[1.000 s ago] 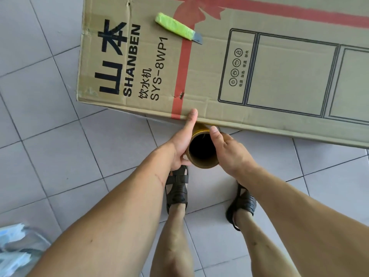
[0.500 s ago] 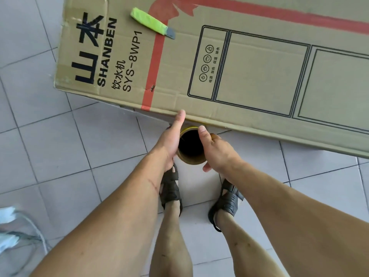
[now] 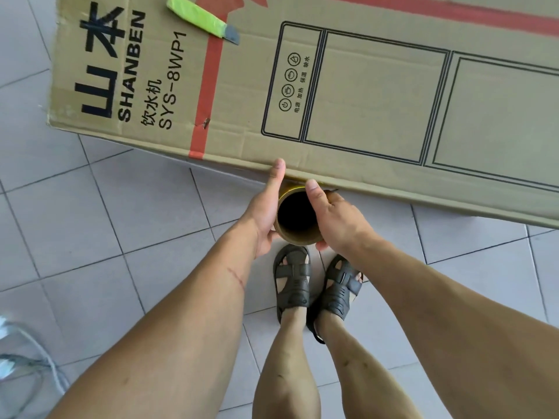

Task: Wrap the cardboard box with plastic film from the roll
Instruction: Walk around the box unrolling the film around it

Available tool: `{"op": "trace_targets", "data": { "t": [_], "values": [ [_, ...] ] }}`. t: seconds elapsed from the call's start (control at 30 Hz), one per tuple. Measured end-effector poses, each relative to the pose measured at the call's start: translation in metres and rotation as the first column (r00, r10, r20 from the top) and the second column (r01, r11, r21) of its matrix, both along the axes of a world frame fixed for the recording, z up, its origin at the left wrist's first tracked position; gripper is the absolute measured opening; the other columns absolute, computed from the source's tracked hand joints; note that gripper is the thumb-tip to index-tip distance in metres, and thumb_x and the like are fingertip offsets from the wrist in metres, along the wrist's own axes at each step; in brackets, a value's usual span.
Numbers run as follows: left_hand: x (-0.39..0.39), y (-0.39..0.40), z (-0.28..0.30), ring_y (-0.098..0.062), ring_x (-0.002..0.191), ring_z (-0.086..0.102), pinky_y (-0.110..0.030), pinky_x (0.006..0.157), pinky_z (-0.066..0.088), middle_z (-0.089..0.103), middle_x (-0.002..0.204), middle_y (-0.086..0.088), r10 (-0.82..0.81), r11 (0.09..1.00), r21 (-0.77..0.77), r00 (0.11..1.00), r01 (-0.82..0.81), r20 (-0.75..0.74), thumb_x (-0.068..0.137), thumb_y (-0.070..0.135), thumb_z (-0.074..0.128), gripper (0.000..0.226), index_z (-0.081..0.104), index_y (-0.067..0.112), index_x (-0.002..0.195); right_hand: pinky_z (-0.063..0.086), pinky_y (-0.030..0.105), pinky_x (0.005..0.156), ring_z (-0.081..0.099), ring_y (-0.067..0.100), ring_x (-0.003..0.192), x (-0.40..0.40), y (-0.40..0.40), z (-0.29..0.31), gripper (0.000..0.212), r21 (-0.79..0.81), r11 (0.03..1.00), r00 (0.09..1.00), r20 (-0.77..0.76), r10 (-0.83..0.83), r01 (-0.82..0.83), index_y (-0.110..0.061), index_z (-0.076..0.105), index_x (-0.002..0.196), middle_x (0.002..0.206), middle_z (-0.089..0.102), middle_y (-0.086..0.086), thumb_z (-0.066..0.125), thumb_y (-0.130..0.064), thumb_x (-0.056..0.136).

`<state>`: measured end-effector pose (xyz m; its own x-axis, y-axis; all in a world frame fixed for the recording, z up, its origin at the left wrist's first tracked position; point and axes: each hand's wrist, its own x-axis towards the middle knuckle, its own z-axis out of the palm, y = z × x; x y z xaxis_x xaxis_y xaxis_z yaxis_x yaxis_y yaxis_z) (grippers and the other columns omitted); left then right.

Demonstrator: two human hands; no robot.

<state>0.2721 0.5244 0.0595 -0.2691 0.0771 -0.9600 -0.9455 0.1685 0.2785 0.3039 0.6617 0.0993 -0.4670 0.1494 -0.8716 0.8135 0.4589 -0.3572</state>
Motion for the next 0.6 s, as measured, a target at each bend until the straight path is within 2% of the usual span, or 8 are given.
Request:
{"op": "trace_targets", "data": {
  "t": [0.07,0.17,0.23,0.27,0.33,0.4,0.53,0.6],
  "values": [
    [0.002,0.006,0.002,-0.03,0.126,0.075,-0.049,0.108,0.062,0.084,0.123,-0.009,0.008,0.999,0.041,0.999,-0.01,0.043,0.055,0.11,0.048,0.129,0.073,0.015,0.137,0.052,0.034,0.074,0.071,0.028,0.082,0.004,0.008,-0.001,0.077,0.017,1.0,1.0,-0.018,-0.007,0.008,-0.015,0.055,0.125,0.103,0.068,0.011,0.021,-0.076,0.093],
    [0.008,0.012,0.006,-0.032,0.129,0.074,-0.054,0.11,0.06,0.082,0.13,-0.01,-0.003,0.994,0.109,0.991,-0.012,0.133,0.032,0.117,0.047,0.15,0.07,0.019,0.143,0.05,0.044,0.094,0.064,0.035,0.102,0.011,0.017,0.004,0.072,0.041,0.999,0.999,-0.047,-0.011,0.013,-0.017,0.059,0.121,0.109,0.067,0.011,0.022,-0.073,0.096],
    [0.011,0.02,0.016,-0.027,0.136,0.067,-0.053,0.116,0.05,0.078,0.138,-0.005,-0.031,0.996,0.084,0.993,0.021,0.117,0.053,0.116,0.036,0.133,0.069,0.024,0.143,0.052,0.048,0.093,0.065,0.036,0.099,0.013,0.022,0.006,0.068,0.041,0.998,0.997,-0.06,-0.038,0.04,-0.017,0.059,0.119,0.107,0.066,0.011,0.023,-0.071,0.097],
    [0.012,0.025,0.017,-0.023,0.135,0.066,-0.049,0.116,0.048,0.076,0.139,-0.003,-0.034,0.999,0.042,0.996,0.031,0.081,0.071,0.111,0.034,0.113,0.07,0.026,0.137,0.052,0.048,0.092,0.067,0.035,0.094,0.013,0.024,0.007,0.068,0.041,0.998,0.998,-0.055,-0.041,0.043,-0.017,0.058,0.119,0.106,0.066,0.01,0.023,-0.071,0.097],
    [0.014,0.033,0.013,-0.019,0.121,0.069,-0.037,0.1,0.053,0.077,0.128,-0.002,-0.026,0.999,-0.041,1.0,0.026,-0.005,0.096,0.09,0.04,0.078,0.069,0.024,0.125,0.053,0.045,0.09,0.07,0.029,0.077,0.013,0.027,0.006,0.069,0.008,0.998,0.998,-0.023,-0.061,0.061,-0.016,0.057,0.119,0.103,0.067,0.01,0.023,-0.071,0.097],
    [0.015,0.035,0.011,-0.022,0.112,0.073,-0.036,0.089,0.056,0.081,0.11,-0.003,-0.022,0.999,-0.03,1.0,0.022,-0.002,0.1,0.084,0.044,0.072,0.072,0.02,0.118,0.053,0.04,0.088,0.069,0.022,0.062,0.015,0.028,0.005,0.073,-0.06,0.991,0.993,0.015,-0.116,0.116,-0.014,0.057,0.12,0.099,0.069,0.01,0.023,-0.073,0.096],
    [0.012,0.036,0.008,-0.028,0.119,0.077,-0.047,0.104,0.063,0.085,0.116,-0.009,-0.039,0.999,0.04,0.991,0.034,0.124,0.072,0.109,0.04,0.116,0.077,0.016,0.129,0.047,0.028,0.069,0.069,0.024,0.065,0.019,0.038,0.007,0.071,-0.01,1.0,0.999,0.039,-0.008,0.008,-0.013,0.056,0.118,0.089,0.068,0.012,0.022,-0.072,0.096],
    [0.013,0.04,0.008,-0.03,0.121,0.077,-0.045,0.096,0.065,0.084,0.12,-0.011,-0.046,0.997,0.068,0.984,0.035,0.174,0.061,0.115,0.037,0.131,0.076,0.015,0.135,0.049,0.031,0.073,0.071,0.027,0.074,0.022,0.043,0.01,0.066,0.014,0.997,0.997,0.037,0.073,-0.074,-0.016,0.055,0.123,0.097,0.067,0.014,0.021,-0.067,0.099]
  ]
}}
